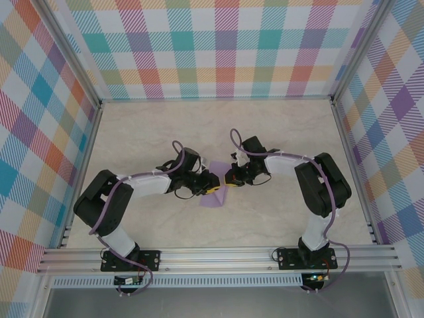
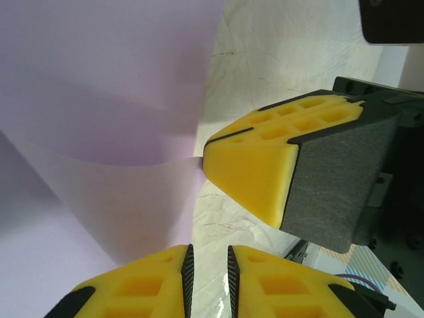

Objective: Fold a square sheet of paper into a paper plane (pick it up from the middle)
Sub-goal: Fold the triangle a second time at the center of the table.

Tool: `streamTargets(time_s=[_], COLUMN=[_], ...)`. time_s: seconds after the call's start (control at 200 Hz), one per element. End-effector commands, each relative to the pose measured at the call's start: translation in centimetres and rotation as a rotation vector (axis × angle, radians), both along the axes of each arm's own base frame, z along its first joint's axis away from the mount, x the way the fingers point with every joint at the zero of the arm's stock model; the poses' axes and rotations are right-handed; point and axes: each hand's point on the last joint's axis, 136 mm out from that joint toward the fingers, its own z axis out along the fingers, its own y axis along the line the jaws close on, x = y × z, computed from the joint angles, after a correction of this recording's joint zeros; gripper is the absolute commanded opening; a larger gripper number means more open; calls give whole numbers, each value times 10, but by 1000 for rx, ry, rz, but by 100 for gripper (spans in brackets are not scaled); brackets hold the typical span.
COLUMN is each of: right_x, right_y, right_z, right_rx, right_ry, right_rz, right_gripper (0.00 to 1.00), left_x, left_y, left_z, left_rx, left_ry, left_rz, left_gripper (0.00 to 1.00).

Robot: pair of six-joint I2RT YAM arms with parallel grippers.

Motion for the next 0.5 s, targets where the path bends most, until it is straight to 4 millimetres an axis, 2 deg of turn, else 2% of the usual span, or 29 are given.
streamTargets(time_s=[0.0,0.495], right_x=[3,-5], right_y=[-4,-5], right_z=[-5,-10], right_rx=[-25,-23], right_ry=[-2,35], right_rz=[12,18], right_gripper=[0,0], left_x=[-1,-1], left_y=[-13,-20], left_z=[8,1], left_rx=[-32,-25], left_ry=[-22,-15], left_rz=[-47,-70], left_gripper=[23,21])
